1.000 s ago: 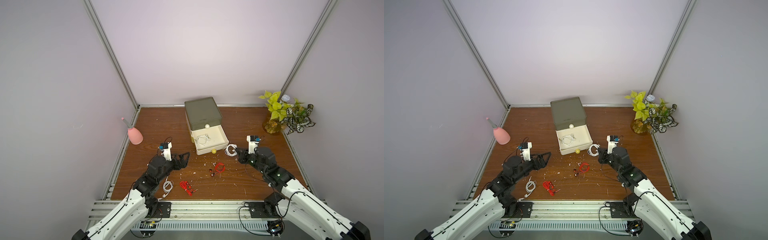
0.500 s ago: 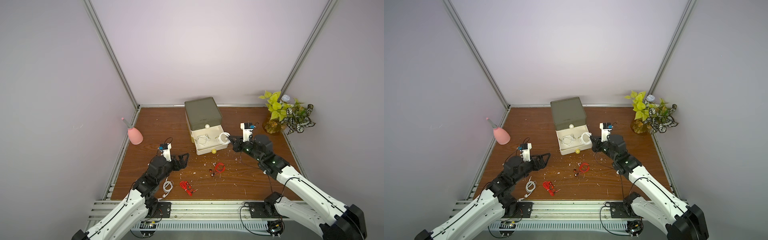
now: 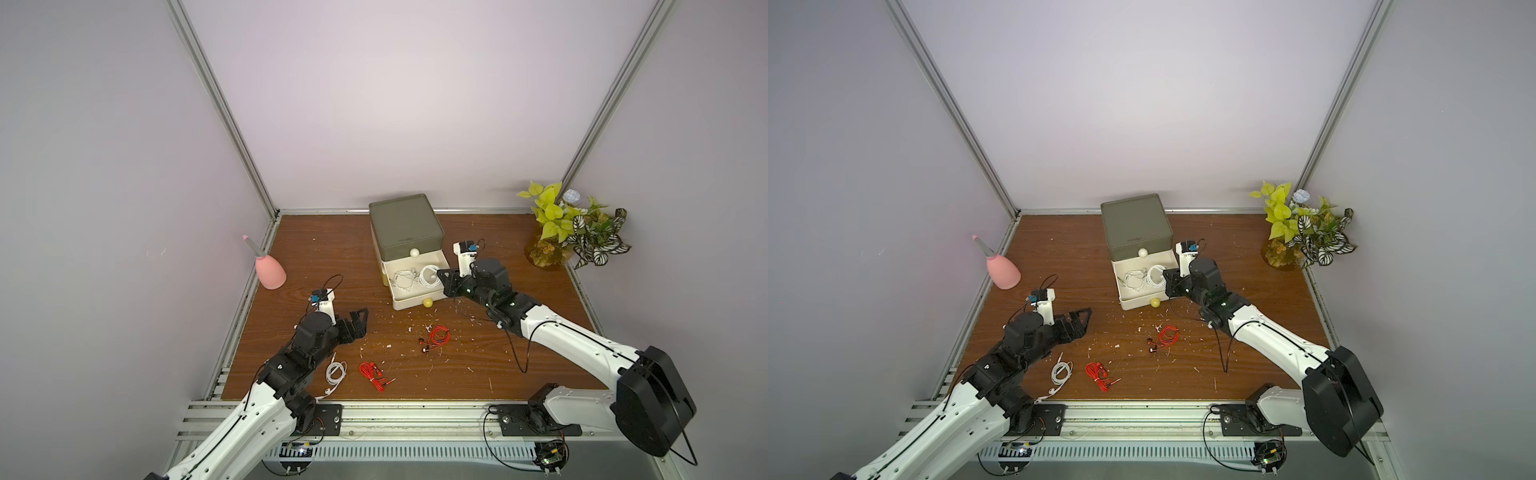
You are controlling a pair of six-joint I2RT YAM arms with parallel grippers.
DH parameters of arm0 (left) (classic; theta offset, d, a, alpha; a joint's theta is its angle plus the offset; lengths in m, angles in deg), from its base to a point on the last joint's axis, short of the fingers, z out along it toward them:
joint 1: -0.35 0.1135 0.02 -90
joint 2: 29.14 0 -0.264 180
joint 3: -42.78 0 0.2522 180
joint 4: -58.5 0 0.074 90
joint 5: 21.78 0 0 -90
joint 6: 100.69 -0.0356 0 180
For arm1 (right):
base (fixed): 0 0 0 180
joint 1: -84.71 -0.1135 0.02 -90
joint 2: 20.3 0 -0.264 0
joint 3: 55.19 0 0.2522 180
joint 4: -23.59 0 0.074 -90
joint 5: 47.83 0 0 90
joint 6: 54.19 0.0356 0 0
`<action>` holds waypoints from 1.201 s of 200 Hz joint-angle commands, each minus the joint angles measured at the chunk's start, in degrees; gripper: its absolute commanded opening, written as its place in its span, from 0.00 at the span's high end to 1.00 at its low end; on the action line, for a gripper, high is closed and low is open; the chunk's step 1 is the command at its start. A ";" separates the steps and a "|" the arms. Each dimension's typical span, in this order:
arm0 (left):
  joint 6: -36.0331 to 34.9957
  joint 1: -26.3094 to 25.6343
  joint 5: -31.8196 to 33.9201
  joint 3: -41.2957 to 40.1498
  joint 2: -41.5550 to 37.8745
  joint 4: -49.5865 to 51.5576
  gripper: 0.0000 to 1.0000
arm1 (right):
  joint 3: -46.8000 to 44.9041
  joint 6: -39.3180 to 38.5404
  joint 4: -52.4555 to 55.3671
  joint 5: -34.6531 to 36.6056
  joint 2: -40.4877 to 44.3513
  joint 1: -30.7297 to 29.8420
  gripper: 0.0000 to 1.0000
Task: Place the wired earphones into the drawer by color
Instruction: Place the wired earphones in the drawer.
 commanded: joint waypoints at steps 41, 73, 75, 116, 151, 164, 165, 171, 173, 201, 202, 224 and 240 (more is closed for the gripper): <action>3.49 0.48 6.87 2.23 -0.56 9.30 0.01 | 4.07 -1.44 -3.20 2.77 -4.25 -1.17 0.88; 6.78 0.45 8.55 1.43 -0.24 10.73 0.01 | 4.93 -1.19 -3.29 2.68 -5.37 -1.29 0.68; 7.03 0.48 8.64 1.33 -0.28 10.78 0.01 | 4.93 -1.18 -3.26 2.68 -5.30 -1.28 0.66; 13.63 0.46 9.17 0.45 -0.27 12.86 0.01 | 4.66 -1.44 -2.65 3.17 -3.34 -1.25 0.52; 18.00 0.47 7.01 0.75 0.51 14.91 0.00 | 3.09 -2.13 -1.67 4.20 -0.03 -1.19 0.45; 18.29 0.52 6.02 1.44 1.31 15.63 0.00 | 2.20 -2.69 -1.10 4.57 1.30 -1.17 0.44; 18.33 0.49 6.03 1.50 1.39 15.73 0.00 | 2.16 -2.77 -1.08 4.59 1.39 -1.17 0.44; 18.46 0.52 5.79 1.73 1.80 16.31 0.00 | 1.67 -3.01 -0.76 4.91 2.05 -1.19 0.44; 18.48 0.52 5.73 1.85 1.97 16.46 0.00 | 1.48 -3.08 -0.67 5.02 2.31 -1.17 0.43; 19.68 0.48 4.42 3.30 3.79 20.51 0.00 | -1.26 -4.99 1.39 6.63 6.18 -1.15 0.42; 19.73 0.47 4.30 3.35 3.90 20.64 0.00 | -1.33 -5.11 1.44 6.72 6.34 -1.11 0.42; 19.90 0.46 2.46 4.23 5.21 22.93 0.00 | -4.09 -6.21 1.92 7.76 9.90 -0.91 0.41; 18.50 0.38 2.01 5.92 7.37 26.26 0.00 | -6.01 -6.90 1.93 7.95 11.67 -0.77 0.40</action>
